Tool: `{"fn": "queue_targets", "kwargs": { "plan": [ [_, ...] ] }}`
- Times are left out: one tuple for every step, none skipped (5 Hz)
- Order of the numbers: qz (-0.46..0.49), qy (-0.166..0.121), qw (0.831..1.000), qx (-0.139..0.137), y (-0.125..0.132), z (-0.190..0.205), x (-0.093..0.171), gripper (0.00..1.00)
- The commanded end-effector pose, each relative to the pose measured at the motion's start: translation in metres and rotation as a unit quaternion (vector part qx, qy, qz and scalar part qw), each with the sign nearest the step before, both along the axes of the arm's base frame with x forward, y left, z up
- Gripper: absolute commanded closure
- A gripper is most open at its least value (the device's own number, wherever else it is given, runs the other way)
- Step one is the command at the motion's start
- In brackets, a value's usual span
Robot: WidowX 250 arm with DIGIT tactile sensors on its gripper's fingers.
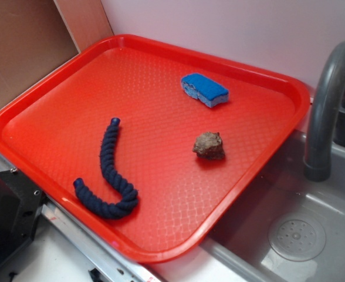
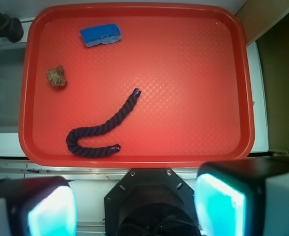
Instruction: Grab the rock.
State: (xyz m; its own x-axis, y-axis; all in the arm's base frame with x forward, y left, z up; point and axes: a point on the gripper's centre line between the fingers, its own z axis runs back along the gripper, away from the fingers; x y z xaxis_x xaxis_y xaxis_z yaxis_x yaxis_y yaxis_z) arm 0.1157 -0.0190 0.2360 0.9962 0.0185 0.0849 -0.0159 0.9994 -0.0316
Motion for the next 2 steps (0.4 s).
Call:
{"fn": "queue_targets", "kwargs": {
  "plan": [
    [0.000,0.000,1.000,0.000,0.000,0.000,0.000,0.00],
    [-0.047,-0.026,0.999,0.000,-0.029,-0.009,0.021,0.00]
  ]
}}
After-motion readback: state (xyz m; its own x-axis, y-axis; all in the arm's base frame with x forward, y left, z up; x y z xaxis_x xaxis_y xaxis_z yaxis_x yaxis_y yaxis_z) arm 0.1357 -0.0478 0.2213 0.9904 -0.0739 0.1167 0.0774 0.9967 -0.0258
